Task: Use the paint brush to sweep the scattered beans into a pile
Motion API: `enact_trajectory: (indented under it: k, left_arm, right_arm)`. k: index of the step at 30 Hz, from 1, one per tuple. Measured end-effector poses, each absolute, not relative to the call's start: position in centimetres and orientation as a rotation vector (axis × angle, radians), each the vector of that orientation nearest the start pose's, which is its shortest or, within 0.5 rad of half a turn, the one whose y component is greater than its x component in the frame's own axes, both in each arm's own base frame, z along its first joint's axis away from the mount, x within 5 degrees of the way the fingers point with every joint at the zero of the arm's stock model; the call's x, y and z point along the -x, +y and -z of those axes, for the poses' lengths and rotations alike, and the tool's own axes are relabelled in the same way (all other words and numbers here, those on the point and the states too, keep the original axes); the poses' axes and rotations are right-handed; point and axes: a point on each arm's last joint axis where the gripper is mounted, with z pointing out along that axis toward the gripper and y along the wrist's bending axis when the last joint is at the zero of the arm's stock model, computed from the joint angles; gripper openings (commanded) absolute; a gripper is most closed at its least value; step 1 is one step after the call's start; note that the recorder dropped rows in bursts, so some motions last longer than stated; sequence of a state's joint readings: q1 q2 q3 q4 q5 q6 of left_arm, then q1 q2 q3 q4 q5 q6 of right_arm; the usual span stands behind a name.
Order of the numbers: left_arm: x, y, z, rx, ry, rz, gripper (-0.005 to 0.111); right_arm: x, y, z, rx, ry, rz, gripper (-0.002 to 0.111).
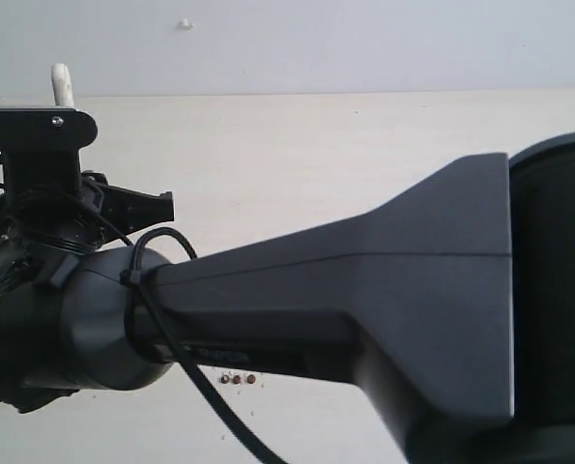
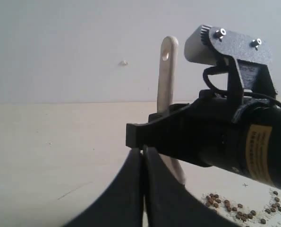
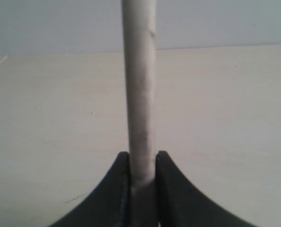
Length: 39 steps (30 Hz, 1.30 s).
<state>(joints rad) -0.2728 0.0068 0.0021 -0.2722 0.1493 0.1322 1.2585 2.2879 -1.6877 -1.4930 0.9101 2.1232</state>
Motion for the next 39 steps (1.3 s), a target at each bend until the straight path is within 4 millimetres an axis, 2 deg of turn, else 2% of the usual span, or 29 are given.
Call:
enact_trajectory:
  k: [9, 15, 19, 24, 31, 39]
  left_arm:
    - [-5.4, -1.9, -19.9, -0.142, 1.641, 0.346, 0.000]
    - [-5.4, -1.9, -19.9, -0.142, 1.641, 0.346, 0.000]
    - [-5.4, -1.9, -19.9, -0.142, 1.641, 0.346, 0.000]
    - [-5.4, -1.9, -19.9, -0.142, 1.641, 0.346, 0.000]
    - [-5.4, -1.9, -19.9, -0.142, 1.641, 0.346, 0.000]
    - [-5.4, -1.9, -19.9, -0.142, 1.641, 0.346, 0.000]
  right_arm:
    - [-20.5, 45.5, -17.7, 0.116, 1.952, -0.346, 0.000]
    - [-20.5, 45.9, -16.6, 0.133, 1.956, -0.332, 0.000]
    - [-20.5, 46.8, -15.7, 0.153, 1.981, -0.374, 0.000]
    - [-20.3, 47.8, -15.8, 0.187, 1.996, -0.452, 0.000]
    - [-20.2, 48.0, -15.1, 0.173, 2.035, -0.463, 0.000]
    - [-20.3, 47.9, -13.1, 0.183, 2.048, -0.414, 0.000]
